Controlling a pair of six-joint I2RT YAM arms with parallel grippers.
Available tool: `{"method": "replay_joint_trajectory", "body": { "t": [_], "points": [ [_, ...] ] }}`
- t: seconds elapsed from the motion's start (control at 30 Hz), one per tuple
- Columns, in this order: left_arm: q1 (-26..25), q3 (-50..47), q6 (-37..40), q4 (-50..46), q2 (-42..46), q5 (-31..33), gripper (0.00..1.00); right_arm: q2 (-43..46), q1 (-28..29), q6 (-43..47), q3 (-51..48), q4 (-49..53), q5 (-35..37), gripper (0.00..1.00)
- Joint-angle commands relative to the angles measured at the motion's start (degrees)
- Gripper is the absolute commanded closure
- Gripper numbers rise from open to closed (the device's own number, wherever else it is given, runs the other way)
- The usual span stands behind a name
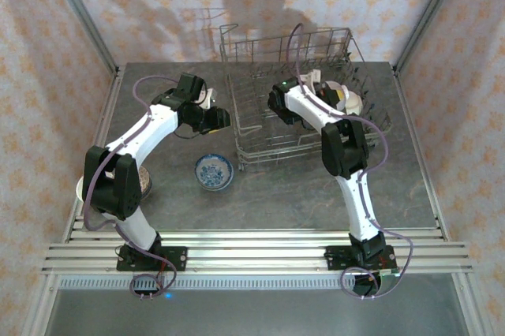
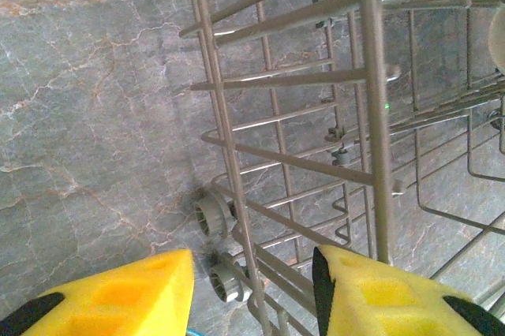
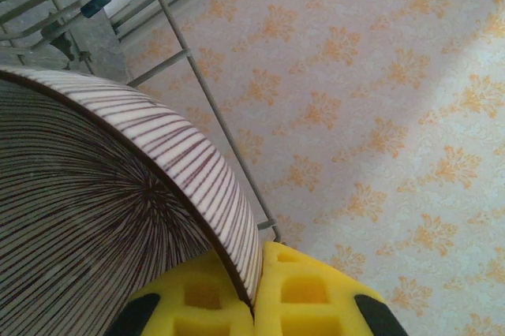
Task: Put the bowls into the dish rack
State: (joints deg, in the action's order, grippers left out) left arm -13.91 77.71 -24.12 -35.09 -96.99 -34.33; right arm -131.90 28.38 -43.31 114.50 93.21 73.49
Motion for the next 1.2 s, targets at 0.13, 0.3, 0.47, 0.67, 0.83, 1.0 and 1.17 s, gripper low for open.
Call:
{"method": "replay_joint_trajectory", "body": {
  "t": [0.13, 0.3, 0.47, 0.67, 0.83, 1.0, 1.17],
  "points": [
    [-0.3, 2.2, 0.5, -0.9, -0.3, -1.1, 0.55, -4.8, -0.4, 0.7, 2.6, 8.8, -9.3, 0.96],
    [-0.3, 2.0, 0.6, -1.0, 0.2, -0.7, 0.55, -5.6, -0.4, 0.3, 2.9, 8.8, -10.7, 0.87],
    [-0.3, 2.2, 0.9, -1.3, 0.1, -0.6, 0.55, -6.1, -0.4, 0.6, 4.5, 8.8, -12.5, 0.80],
    [-0.2, 2.3, 1.2, -1.6, 0.1, -0.4, 0.55, -6.9, -0.4, 1.0, 5.7, 8.7, -14.1, 0.59],
    [0.2, 2.3, 1.3, -1.8, 0.6, -0.3, 0.56, -7.1, -0.4, 1.9, 7.5, 8.7, -14.9, 0.50],
    [0.4, 2.4, 1.6, -2.1, 0.6, 0.0, 0.56, -6.4, -0.4, 2.8, 9.8, 8.7, -15.7, 0.50],
    [0.4, 2.3, 1.8, -2.3, 0.5, 0.0, 0.56, -6.0, -0.3, 4.2, 10.2, 8.7, -16.4, 0.35]
  ]
}}
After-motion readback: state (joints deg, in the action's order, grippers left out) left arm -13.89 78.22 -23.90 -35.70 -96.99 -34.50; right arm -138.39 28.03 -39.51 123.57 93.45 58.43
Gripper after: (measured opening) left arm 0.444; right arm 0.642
